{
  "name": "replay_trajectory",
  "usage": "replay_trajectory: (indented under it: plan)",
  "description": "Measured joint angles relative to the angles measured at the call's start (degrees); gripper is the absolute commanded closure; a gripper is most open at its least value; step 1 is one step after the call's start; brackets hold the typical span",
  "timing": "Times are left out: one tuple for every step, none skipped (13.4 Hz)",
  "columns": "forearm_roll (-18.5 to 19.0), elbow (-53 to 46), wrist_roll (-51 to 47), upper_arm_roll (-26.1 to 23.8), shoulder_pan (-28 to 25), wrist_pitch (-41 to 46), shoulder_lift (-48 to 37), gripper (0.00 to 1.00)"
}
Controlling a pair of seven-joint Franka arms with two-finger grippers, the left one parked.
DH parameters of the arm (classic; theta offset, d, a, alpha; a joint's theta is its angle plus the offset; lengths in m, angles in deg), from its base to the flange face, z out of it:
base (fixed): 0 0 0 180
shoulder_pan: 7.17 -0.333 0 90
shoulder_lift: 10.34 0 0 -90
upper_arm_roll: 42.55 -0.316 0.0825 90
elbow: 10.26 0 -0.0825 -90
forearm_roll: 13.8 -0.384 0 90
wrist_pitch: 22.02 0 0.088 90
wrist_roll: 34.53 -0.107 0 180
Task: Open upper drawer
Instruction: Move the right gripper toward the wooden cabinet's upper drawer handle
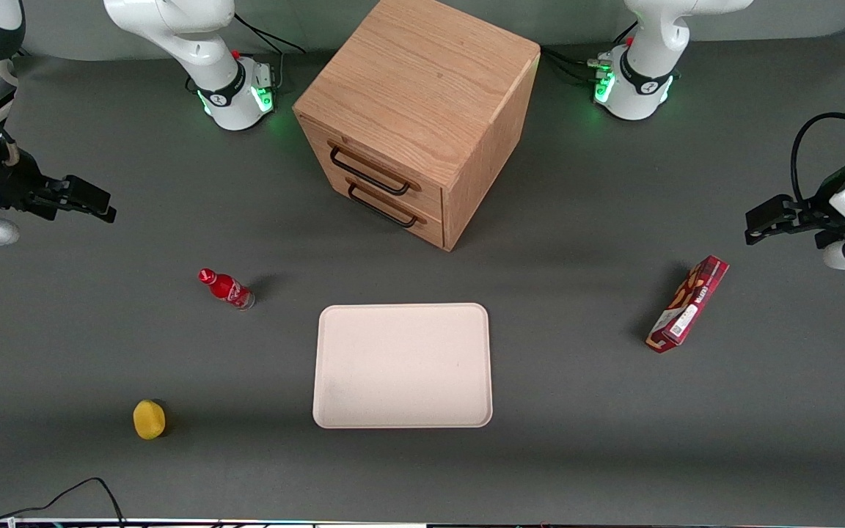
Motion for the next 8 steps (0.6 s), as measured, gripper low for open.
replay_trajectory:
  plan:
    - [-0.01,-0.60,0.43,-1.63,-0.04,1.59,-0.10,0.00]
    - [-0.02,-1.47,0.50,-3.76,-0.10,3.08,-0.18,0.00]
    - [-0.06,-2.37,0.50,-6.11,-0.19,4.12,-0.22,0.00]
    - [-0.51,-3.01,0.51,-8.34,-0.31,4.76,-0.25,0.00]
    - [-1.94,-3.35,0.95,-10.22,-0.42,5.21,-0.25,0.00]
    - [-4.51,-3.40,3.22,-11.59,-0.56,5.33,-0.22,0.00]
    - [-7.49,-3.40,7.77,-12.43,-0.66,5.39,-0.09,0.00]
    - [-9.88,-3.35,12.88,-12.81,-0.71,5.47,0.16,0.00]
